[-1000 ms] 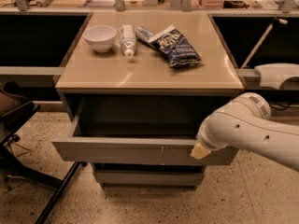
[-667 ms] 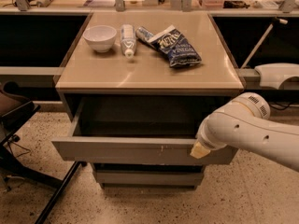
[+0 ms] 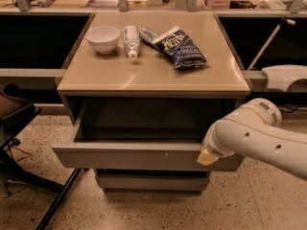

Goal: Open top drawer

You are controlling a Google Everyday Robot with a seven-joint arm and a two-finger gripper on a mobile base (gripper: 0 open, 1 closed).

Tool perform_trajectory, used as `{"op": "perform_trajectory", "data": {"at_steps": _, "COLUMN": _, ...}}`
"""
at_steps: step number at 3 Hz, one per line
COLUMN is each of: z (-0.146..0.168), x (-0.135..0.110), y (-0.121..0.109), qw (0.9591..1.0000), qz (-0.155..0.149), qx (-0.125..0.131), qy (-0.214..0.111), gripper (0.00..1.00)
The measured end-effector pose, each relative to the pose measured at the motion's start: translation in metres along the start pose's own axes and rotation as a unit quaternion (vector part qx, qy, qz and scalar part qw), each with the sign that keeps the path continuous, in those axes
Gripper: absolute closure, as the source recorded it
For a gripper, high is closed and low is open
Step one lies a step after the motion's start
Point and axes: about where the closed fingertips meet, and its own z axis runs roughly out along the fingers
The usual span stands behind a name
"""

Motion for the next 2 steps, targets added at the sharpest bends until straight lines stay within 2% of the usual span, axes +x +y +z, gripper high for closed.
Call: {"op": "perform_trajectory", "data": {"at_steps": 2, "z": -0.0055, "x": 0.0071, "y": 0.0060, "qw": 1.0000, "qz": -0.003, "qx": 0.002, "qy": 0.002, "gripper": 1.00}}
